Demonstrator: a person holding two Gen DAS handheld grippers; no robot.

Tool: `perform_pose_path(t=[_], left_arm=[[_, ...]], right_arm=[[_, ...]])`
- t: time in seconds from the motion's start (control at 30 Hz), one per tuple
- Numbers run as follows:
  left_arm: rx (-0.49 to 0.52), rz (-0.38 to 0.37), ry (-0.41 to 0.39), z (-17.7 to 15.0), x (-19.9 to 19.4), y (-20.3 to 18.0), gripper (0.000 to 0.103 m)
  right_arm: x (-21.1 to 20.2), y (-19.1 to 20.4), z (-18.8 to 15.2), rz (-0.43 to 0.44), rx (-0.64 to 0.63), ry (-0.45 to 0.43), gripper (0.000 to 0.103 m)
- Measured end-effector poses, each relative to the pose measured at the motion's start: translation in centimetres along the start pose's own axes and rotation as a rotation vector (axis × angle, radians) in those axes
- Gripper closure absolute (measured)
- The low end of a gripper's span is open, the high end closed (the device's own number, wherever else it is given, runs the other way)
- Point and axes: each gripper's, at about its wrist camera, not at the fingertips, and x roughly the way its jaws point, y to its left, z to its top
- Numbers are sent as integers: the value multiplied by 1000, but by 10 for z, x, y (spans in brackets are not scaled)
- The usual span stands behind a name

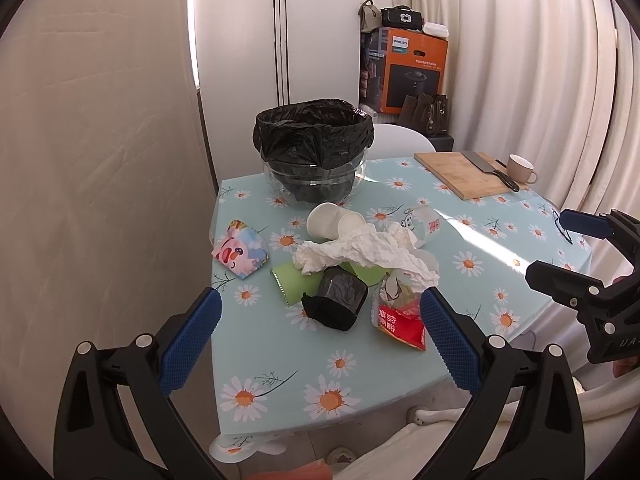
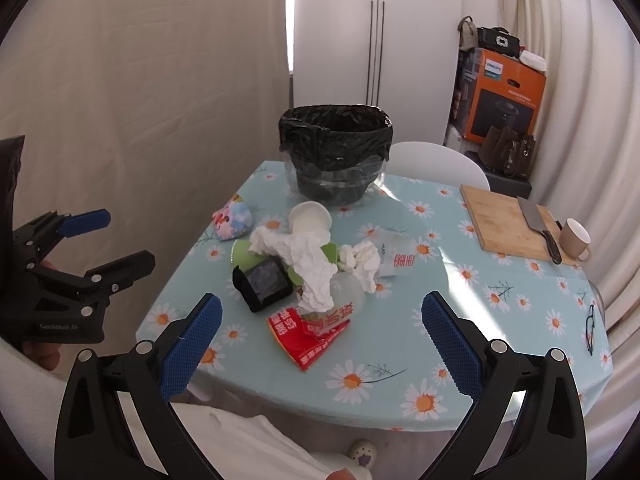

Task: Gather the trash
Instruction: 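Move both tools toward the pile of trash on the table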

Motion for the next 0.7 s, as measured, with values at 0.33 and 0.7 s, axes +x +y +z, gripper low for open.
perform_pose_path(t=[0.33, 0.7], left_arm=[[-1, -66, 22, -3, 1, 7, 6], [5, -147, 78, 6, 25, 8, 6]], right_arm=[[-3, 0, 1, -54, 24, -5, 8], [6, -22, 9, -96, 85, 35, 8]])
